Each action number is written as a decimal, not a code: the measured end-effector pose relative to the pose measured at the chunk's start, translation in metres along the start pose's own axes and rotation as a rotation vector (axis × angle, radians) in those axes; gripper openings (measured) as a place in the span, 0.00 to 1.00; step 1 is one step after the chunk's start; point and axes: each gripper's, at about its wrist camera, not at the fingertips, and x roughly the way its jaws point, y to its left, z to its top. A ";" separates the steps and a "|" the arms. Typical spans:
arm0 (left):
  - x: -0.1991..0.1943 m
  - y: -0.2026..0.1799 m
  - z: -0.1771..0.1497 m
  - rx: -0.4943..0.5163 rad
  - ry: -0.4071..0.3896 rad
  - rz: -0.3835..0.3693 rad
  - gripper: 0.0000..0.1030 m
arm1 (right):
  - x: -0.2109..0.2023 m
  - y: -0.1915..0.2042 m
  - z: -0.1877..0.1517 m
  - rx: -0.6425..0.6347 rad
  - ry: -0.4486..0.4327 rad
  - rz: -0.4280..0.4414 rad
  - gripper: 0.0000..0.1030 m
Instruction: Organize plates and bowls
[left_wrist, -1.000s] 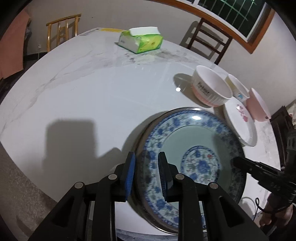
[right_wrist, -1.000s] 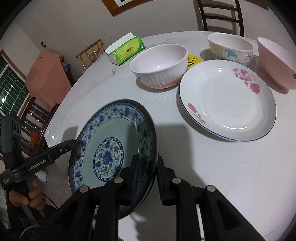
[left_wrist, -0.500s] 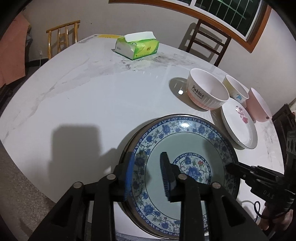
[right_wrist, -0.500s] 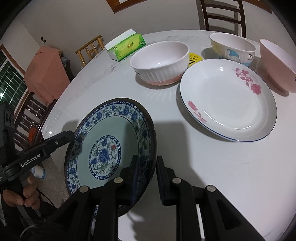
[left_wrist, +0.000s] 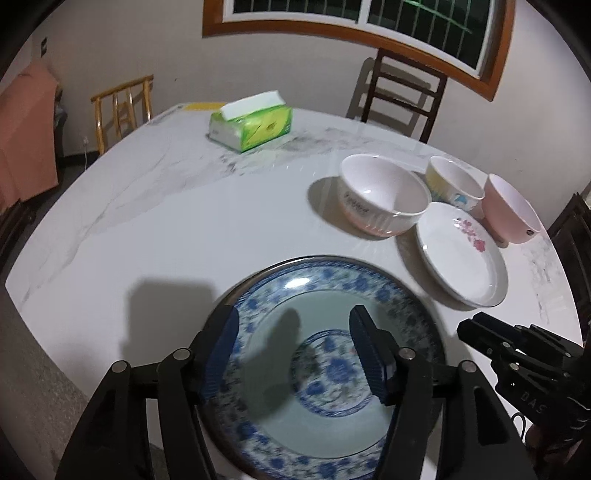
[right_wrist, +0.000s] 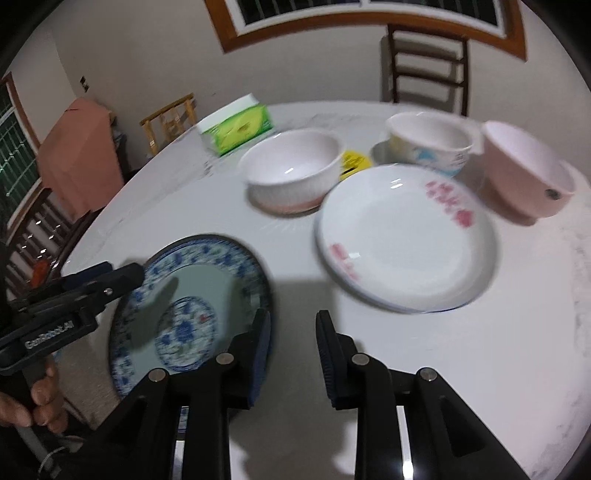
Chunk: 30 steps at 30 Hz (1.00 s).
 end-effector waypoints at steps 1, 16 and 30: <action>0.000 -0.008 0.000 0.014 -0.008 -0.009 0.58 | -0.003 -0.005 -0.001 0.001 -0.016 -0.014 0.25; 0.024 -0.088 0.014 0.097 -0.025 -0.160 0.60 | -0.027 -0.103 0.006 0.137 -0.120 -0.157 0.25; 0.079 -0.115 0.041 0.023 0.102 -0.222 0.58 | 0.022 -0.146 0.037 0.130 -0.060 -0.131 0.25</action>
